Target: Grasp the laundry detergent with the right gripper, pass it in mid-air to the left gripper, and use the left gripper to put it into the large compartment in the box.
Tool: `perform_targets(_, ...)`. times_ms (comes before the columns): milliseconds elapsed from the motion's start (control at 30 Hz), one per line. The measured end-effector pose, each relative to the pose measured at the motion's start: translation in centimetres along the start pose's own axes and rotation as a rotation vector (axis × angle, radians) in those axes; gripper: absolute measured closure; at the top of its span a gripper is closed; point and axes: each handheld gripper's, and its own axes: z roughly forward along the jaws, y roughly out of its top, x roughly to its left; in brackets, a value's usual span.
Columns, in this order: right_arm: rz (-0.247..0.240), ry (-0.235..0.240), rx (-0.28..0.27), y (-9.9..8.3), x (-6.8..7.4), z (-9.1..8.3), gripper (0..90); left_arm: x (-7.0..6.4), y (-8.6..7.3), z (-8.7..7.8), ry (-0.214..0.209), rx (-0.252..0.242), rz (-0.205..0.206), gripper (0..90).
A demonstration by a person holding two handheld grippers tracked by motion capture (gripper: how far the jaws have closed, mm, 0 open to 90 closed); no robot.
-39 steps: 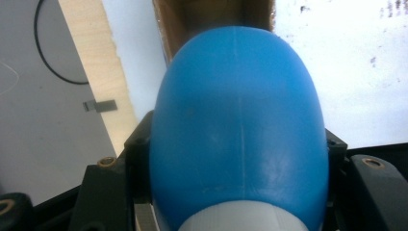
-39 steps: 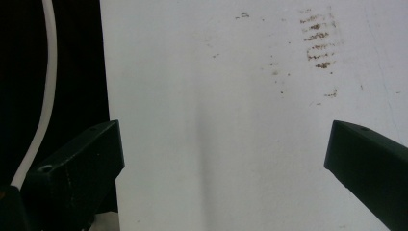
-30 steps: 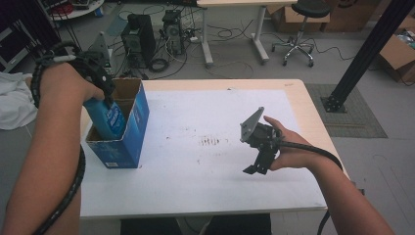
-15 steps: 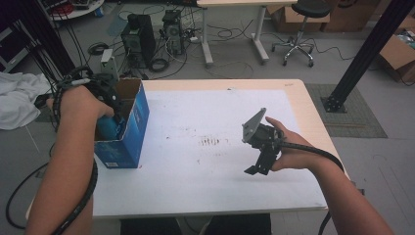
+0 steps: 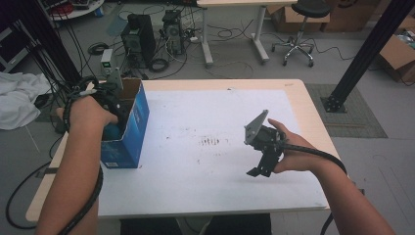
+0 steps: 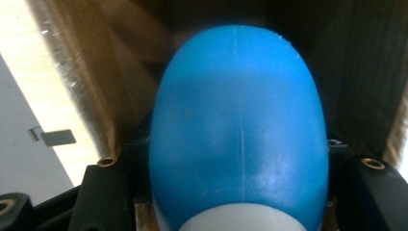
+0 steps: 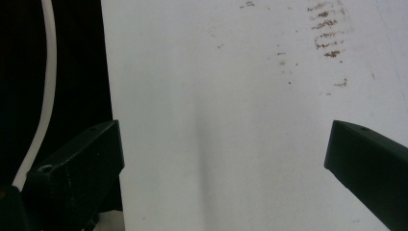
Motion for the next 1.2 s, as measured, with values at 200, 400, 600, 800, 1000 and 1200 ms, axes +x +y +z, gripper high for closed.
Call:
perform_targets(200, 0.007, 0.004, -0.001, -0.29, 0.00, 0.22, 0.0, 0.04, 0.30, 0.77, 0.005, 0.006, 0.005, 38.8)
perform_targets(400, 0.009, 0.002, 0.000, -0.33, 0.01, 0.25, 0.0, -0.04, 0.17, 0.87, 0.006, -0.011, 0.022, 38.7)
perform_targets(600, 0.010, -0.001, 0.007, -0.31, 0.06, -0.09, 0.0, 0.03, 0.17, 0.88, -0.001, -0.022, 0.002, 38.7)
perform_targets(800, 0.011, -0.002, 0.010, -0.25, 0.21, -0.20, 0.0, 0.12, 0.06, 0.89, -0.006, -0.027, -0.008, 38.7)
perform_targets(1000, 0.012, -0.004, 0.010, -0.19, 0.35, -0.27, 0.0, 0.15, -0.08, 0.85, -0.005, -0.037, -0.011, 37.6)
perform_targets(1200, 0.009, -0.003, 0.009, -0.06, 0.43, -0.25, 0.0, 0.15, -0.23, 0.71, -0.025, -0.045, -0.006, 32.1)
